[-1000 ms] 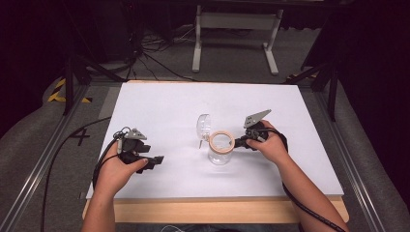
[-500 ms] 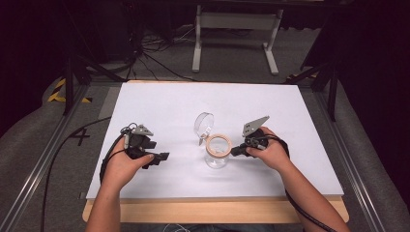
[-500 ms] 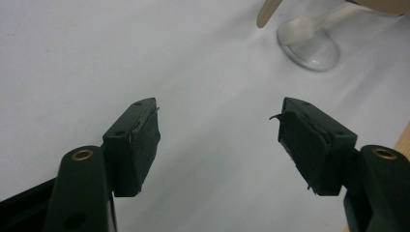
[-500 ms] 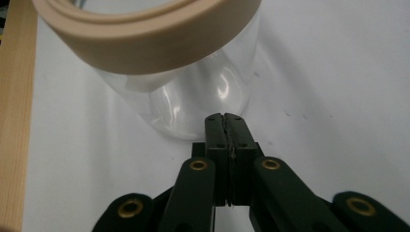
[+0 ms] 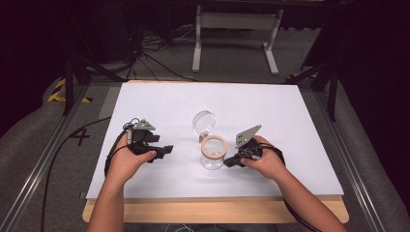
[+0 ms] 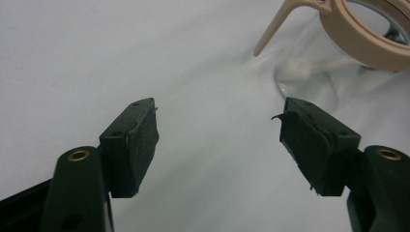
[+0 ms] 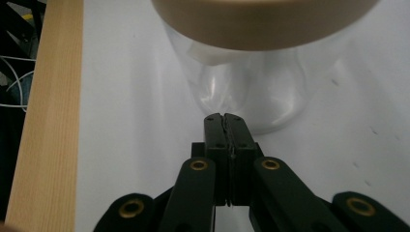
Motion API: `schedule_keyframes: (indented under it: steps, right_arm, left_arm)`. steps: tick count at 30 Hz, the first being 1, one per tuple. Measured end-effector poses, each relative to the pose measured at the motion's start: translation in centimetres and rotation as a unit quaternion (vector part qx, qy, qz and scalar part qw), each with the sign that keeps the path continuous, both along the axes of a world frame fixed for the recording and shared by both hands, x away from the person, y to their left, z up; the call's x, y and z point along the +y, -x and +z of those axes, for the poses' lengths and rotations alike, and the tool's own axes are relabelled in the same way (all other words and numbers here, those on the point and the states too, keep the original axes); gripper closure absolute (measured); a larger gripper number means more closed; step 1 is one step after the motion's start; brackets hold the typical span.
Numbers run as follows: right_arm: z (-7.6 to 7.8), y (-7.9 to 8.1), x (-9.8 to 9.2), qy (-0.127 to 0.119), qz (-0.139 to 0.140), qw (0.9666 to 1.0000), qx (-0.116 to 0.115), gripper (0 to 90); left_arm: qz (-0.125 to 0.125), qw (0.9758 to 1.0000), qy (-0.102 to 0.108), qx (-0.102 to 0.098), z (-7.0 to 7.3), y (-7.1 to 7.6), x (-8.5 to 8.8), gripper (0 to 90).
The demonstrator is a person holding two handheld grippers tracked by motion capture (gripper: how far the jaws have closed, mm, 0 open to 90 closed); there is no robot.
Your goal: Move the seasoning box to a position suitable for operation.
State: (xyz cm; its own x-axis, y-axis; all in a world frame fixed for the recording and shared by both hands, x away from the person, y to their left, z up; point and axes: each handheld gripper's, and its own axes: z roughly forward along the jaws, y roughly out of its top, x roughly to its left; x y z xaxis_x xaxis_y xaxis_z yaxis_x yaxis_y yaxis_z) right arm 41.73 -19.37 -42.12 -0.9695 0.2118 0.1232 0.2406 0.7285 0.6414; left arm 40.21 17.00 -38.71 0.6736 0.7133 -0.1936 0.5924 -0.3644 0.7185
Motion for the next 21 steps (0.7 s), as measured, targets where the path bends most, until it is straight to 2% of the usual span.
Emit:
schedule_keyframes:
  steps: [5, 7, 9, 11, 12, 15, 17, 19, 21]
  right_arm:
    - [0.0, 0.6, 0.9, 0.000, 0.010, 0.9999, -0.001, 89.9]
    - [0.1, 0.6, 0.9, -0.002, 0.013, 0.9999, -0.001, 90.0]
    - [0.5, 0.5, 0.4, -0.001, 0.009, 1.0000, -0.003, 90.0]
    - [0.8, 0.3, -0.3, 0.000, -0.014, 0.9999, -0.009, 90.0]
    - [0.9, 0.1, -0.7, 0.004, -0.035, 0.9993, -0.016, 90.0]
    - [0.9, -0.7, -1.5, -0.019, -0.088, 0.9955, -0.027, 90.0]
    - [0.8, -1.1, -1.6, -0.029, -0.101, 0.9938, -0.038, 90.0]
    - [0.6, -1.3, -1.3, -0.036, -0.101, 0.9936, -0.037, 90.0]
    - [0.5, -1.3, -0.9, -0.032, -0.096, 0.9941, -0.037, 90.0]
  left_arm:
    - [-0.011, 0.9998, 0.002, 0.014, 0.0, -0.1, 0.1, 41.4]
    - [-0.015, 0.9998, -0.002, 0.009, 0.1, -0.2, 0.3, 45.6]
    - [-0.010, 0.9998, 0.007, 0.013, 0.3, -0.2, 0.4, 48.5]
    - [-0.008, 0.9998, 0.012, 0.011, 0.5, -0.1, 0.6, 50.5]
    - [-0.008, 0.9998, 0.014, 0.008, 0.5, -0.1, 0.7, 50.8]
    - [-0.005, 0.9999, 0.012, 0.009, 0.5, 0.0, 0.7, 51.3]
    - [-0.005, 0.9998, 0.014, 0.009, 0.5, 0.0, 0.8, 51.2]
    - [-0.004, 0.9998, 0.015, 0.009, 0.5, 0.0, 0.8, 51.4]
    - [-0.003, 0.9998, 0.017, 0.009, 0.5, 0.0, 0.8, 52.4]
